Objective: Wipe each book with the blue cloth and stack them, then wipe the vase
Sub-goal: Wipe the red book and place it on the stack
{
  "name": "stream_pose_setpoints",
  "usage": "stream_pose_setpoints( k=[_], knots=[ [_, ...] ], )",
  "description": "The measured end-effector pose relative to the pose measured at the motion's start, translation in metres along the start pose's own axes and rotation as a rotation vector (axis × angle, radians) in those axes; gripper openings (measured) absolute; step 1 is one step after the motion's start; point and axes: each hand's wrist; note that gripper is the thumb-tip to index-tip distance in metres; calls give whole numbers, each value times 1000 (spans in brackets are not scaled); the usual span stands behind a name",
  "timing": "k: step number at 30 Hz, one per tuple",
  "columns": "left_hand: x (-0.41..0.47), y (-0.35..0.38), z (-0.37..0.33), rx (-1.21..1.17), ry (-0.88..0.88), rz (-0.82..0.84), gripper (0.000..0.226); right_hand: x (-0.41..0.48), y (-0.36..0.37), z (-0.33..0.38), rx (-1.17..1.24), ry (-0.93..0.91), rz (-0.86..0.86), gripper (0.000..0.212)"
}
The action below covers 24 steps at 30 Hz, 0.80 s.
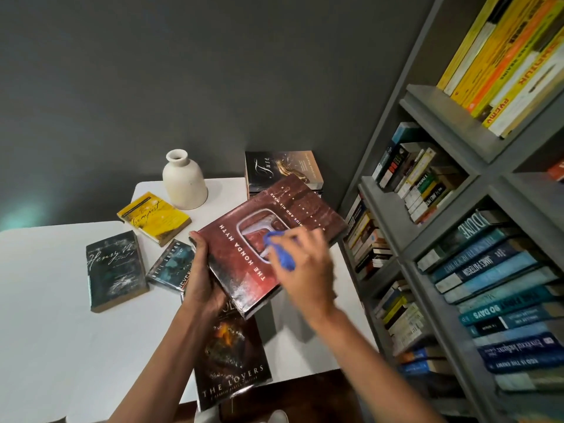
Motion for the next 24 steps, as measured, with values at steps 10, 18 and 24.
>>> stream_pose_setpoints(
  k=[10, 18, 24],
  knots=[
    [-9, -7, -17, 162, -139, 136, 111, 34, 25, 12, 23, -164, 158, 19],
    [-13, -29, -44, 239, -100, 72, 87, 65, 31, -43, -115, 180, -5, 20],
    [-16, -51, -77, 247, -121, 41, 70, 43, 35, -49, -7, 611, -23, 22]
  ],
)
Point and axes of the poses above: each hand's wrist, its own x-axis towards the middle knuckle, its own y-axis out of the palm, z = x × y, and after that the axes turned 8 degrees about -y, right-handed
